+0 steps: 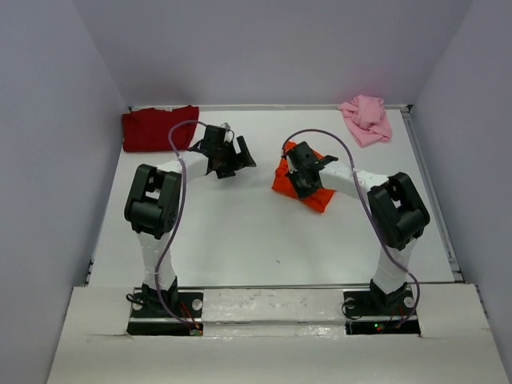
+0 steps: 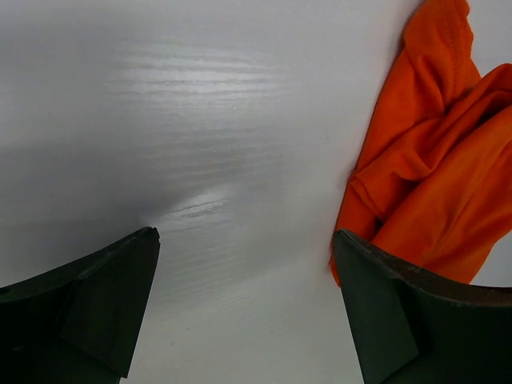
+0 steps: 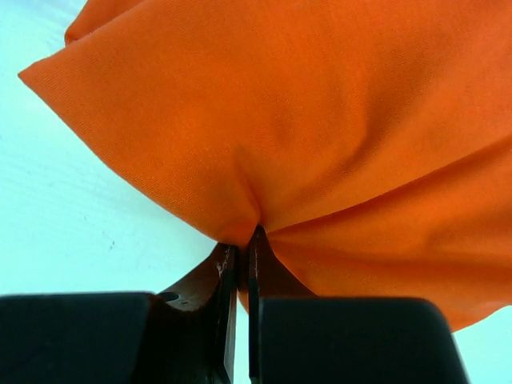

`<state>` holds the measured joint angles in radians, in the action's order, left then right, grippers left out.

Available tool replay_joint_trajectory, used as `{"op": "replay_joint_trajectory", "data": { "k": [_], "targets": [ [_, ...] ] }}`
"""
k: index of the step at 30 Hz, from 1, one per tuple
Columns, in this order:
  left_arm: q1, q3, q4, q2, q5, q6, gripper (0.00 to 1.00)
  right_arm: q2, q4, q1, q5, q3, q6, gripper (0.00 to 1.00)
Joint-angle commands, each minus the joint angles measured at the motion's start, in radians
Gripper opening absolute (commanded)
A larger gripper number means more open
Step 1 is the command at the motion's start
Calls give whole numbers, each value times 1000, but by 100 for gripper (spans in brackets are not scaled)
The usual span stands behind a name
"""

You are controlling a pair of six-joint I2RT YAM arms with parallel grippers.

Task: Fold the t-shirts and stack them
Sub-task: Put the neatly folded tshirt into the corner of the board with the left arm

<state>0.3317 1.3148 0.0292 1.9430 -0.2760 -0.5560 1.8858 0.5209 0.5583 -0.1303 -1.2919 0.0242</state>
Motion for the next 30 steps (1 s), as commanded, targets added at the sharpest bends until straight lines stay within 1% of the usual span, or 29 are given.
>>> {"op": "replay_joint_trajectory", "data": {
  "k": [1,2,3,4,5,9,11,13,17,21,26,30],
  "targets": [
    [3,-14,-159,7,-184,-99,99,-70,19,8,34,34,36,0],
    [4,-34,-208,20,-189,-113,99,-94,13,8,47,40,37,0],
    [4,-48,-209,23,-202,-126,99,-105,10,8,55,43,36,0],
    [4,-57,-260,30,-221,-151,99,-116,10,8,63,43,36,0],
    [4,-61,-268,49,-229,-162,99,-135,11,8,69,42,34,0],
    [6,-101,-437,96,-319,-257,99,-160,42,8,69,17,26,0],
    [9,-111,-486,132,-350,-312,99,-171,59,8,66,5,22,0],
    [15,-109,-527,152,-365,-337,99,-182,64,8,61,3,22,0],
    [39,-75,-535,207,-379,-354,99,-203,85,8,57,-3,14,0],
    [59,-37,-592,257,-413,-407,99,-212,88,8,58,3,16,0],
    [104,24,-591,342,-465,-452,99,-232,96,8,49,5,10,0],
    [116,46,-566,364,-494,-455,99,-269,103,8,41,8,8,0]
  ]
}}
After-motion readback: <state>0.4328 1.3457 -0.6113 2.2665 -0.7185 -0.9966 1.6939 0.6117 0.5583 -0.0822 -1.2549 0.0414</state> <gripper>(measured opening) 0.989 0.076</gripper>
